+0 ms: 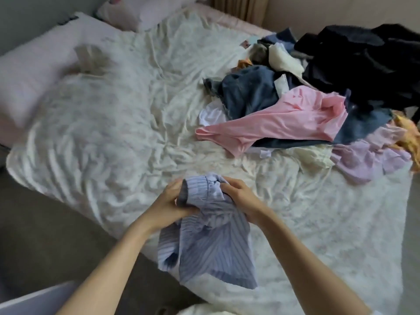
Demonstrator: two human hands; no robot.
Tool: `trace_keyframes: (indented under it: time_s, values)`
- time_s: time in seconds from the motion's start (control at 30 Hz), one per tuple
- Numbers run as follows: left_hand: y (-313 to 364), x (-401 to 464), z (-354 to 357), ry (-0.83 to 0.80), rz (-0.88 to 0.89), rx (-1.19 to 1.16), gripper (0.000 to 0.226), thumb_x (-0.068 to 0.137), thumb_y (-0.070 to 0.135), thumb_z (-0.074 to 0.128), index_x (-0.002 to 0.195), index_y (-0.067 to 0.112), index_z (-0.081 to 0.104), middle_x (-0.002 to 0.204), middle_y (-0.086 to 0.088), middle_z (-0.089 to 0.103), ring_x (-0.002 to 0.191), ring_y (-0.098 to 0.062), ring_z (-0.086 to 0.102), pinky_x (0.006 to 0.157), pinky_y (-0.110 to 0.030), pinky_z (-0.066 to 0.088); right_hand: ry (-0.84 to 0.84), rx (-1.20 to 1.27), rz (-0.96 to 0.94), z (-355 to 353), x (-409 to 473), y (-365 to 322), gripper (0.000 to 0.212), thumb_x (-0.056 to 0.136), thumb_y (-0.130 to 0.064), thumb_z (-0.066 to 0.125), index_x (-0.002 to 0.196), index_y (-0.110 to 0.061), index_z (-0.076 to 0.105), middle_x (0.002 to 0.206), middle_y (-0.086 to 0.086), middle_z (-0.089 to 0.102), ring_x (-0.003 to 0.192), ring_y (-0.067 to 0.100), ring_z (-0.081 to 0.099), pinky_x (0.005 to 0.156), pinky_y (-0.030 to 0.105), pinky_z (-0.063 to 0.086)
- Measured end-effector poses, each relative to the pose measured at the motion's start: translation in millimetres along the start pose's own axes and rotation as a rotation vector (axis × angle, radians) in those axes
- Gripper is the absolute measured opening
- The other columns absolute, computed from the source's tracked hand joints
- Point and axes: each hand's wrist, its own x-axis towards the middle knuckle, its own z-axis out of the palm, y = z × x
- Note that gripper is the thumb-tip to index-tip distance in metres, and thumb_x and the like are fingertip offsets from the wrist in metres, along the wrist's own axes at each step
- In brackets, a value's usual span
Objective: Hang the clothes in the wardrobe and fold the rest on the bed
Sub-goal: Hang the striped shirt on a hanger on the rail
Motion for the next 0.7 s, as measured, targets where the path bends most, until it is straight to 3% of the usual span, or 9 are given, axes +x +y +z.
trace_keyframes:
  time_s: [0.03,0.1,0.23,0.33,0.4,0.47,0.57,0.63,0.7]
  values:
    - [-4.3,-19.3,-11.7,0.009,-0.025,0.019,0.036,0.076,0.015,0.077,0.094,0.043,0.066,0.106,0.017,0.068,0.106,-0.005,0.061,0.088,-0.034,0.049,0.024,-0.037,-0.015,14.1,-4.7,-4.1,0.022,0.092,-0.002,0.044,0.093,-0.005,0.066,0.087,0.006,0.064,0.084,0.019,0.056,0.073,0.031,0.045]
    - [-12.3,-57.0,-29.5,0.041,-0.072,0.088,0.012,0.085,0.014,0.068,0.087,0.026,0.070,0.093,0.006,0.072,0.092,-0.010,0.065,0.082,-0.035,0.049,-0.010,-0.229,-0.073,42.2,-12.4,-11.0,0.027,0.088,0.005,0.046,0.107,-0.005,0.061,0.096,0.010,0.063,0.088,0.017,0.054,0.078,0.032,0.045]
    - [-45.0,-156.0,-77.8,0.153,-0.092,0.117,0.012,0.085,0.001,0.058,0.095,0.000,0.064,0.095,-0.011,0.069,0.092,-0.014,0.061,0.078,-0.036,0.047,-0.408,-0.470,-0.163,143.2,-31.4,-36.0,0.065,0.080,0.012,0.053,0.137,-0.016,0.037,0.122,0.005,0.051,0.100,0.005,0.053,0.087,0.015,0.043]
    - [-74.0,-225.9,-112.2,0.270,-0.152,0.082,0.019,0.085,-0.001,0.054,0.102,0.001,0.063,0.099,-0.012,0.069,0.094,-0.012,0.060,0.078,-0.033,0.046,-0.608,-0.573,-0.256,228.4,-40.2,-50.5,0.059,0.084,0.008,0.059,0.137,-0.010,0.039,0.120,-0.003,0.051,0.103,-0.006,0.050,0.084,0.003,0.038]
    - [-92.9,-276.6,-132.5,0.370,-0.195,0.075,0.011,0.085,-0.001,0.053,0.088,0.005,0.062,0.089,-0.014,0.066,0.087,-0.015,0.057,0.073,-0.034,0.042,-0.674,-0.762,-0.380,290.5,-45.8,-52.8,0.043,0.087,-0.007,0.063,0.128,-0.010,0.050,0.107,-0.006,0.057,0.095,-0.003,0.053,0.079,0.007,0.041]
    - [-115.9,-334.4,-144.6,0.472,-0.271,0.086,0.009,0.084,0.008,0.057,0.089,0.013,0.063,0.083,-0.009,0.064,0.084,-0.017,0.059,0.069,-0.033,0.042,-0.711,-0.967,-0.549,355.8,-54.3,-49.2,0.021,0.089,-0.020,0.063,0.106,-0.007,0.061,0.089,-0.001,0.059,0.081,0.010,0.054,0.076,0.026,0.046]
    - [-145.3,-417.6,-146.9,0.641,-0.400,0.094,0.046,0.071,0.036,0.060,0.113,0.017,0.063,0.089,-0.006,0.068,0.083,-0.019,0.063,0.075,-0.039,0.049,-0.775,-0.967,-0.676,437.3,-74.5,-43.9,0.011,0.091,-0.023,0.060,0.086,-0.014,0.064,0.065,-0.007,0.051,0.070,0.014,0.045,0.068,0.032,0.038]
    - [-171.0,-467.3,-138.5,0.752,-0.530,0.098,0.043,0.071,0.039,0.065,0.107,0.017,0.062,0.094,-0.001,0.069,0.086,-0.021,0.064,0.076,-0.040,0.051,-0.854,-0.930,-0.740,480.8,-89.5,-41.1,0.025,0.091,-0.020,0.060,0.069,-0.029,0.054,0.057,-0.015,0.040,0.066,0.012,0.040,0.065,0.029,0.034]
    - [-195.3,-516.7,-122.2,0.895,-0.729,0.061,0.025,0.077,0.034,0.067,0.097,0.022,0.062,0.093,0.003,0.067,0.087,-0.021,0.062,0.073,-0.034,0.050,-0.957,-0.923,-0.792,520.2,-104.3,-35.1,0.032,0.093,-0.022,0.058,0.063,-0.025,0.047,0.056,-0.013,0.038,0.061,0.012,0.037,0.065,0.033,0.033]
